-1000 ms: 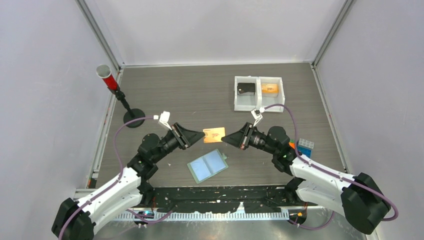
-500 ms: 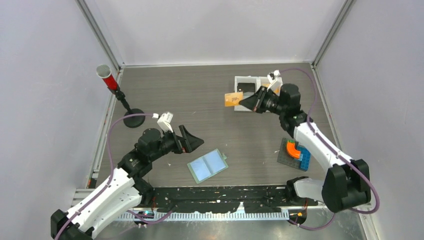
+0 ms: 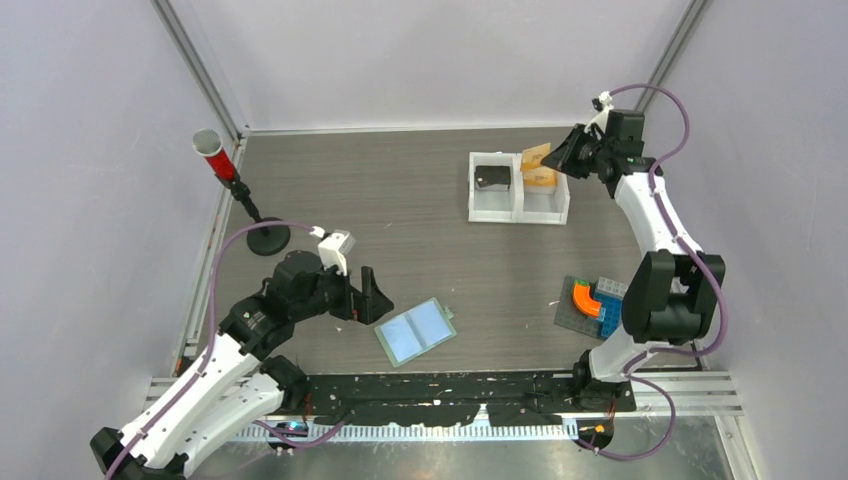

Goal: Take the credit cards out of the card holder
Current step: Place the credit card in the storage box.

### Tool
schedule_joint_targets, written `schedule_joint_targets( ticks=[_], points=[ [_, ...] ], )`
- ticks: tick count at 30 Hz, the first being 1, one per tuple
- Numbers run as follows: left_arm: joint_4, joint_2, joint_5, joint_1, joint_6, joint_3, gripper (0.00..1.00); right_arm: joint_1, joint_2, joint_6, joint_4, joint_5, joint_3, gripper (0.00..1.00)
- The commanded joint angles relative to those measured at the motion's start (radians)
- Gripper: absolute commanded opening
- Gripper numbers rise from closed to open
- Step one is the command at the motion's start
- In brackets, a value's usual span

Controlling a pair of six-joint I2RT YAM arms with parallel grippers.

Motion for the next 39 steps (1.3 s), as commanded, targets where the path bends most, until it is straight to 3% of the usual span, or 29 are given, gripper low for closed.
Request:
schedule_joint_targets(
  ticks=[1, 6, 16, 39],
  points=[
    [-0.102, 0.005, 0.033, -0.001, 0.078, 0.085, 0.99, -0.039, 0.073, -0.077, -0.099, 0.05, 0.101, 0.05],
    [-0.162, 0.021, 0.025, 0.0, 0.095, 0.117, 0.99, -0.059, 0.19, -0.114, -0.137, 0.039, 0.214, 0.05],
    [-0.13, 0.054, 0.028, 0.0, 0.083, 0.111, 0.99, -0.063, 0.4, -0.193, -0.26, 0.007, 0.411, 0.05],
    [-0.085, 0.202, 0.085, -0.001, 0.056, 0.215, 0.99, -0.096, 0.539, -0.178, -0.277, -0.077, 0.546, 0.07]
  ],
)
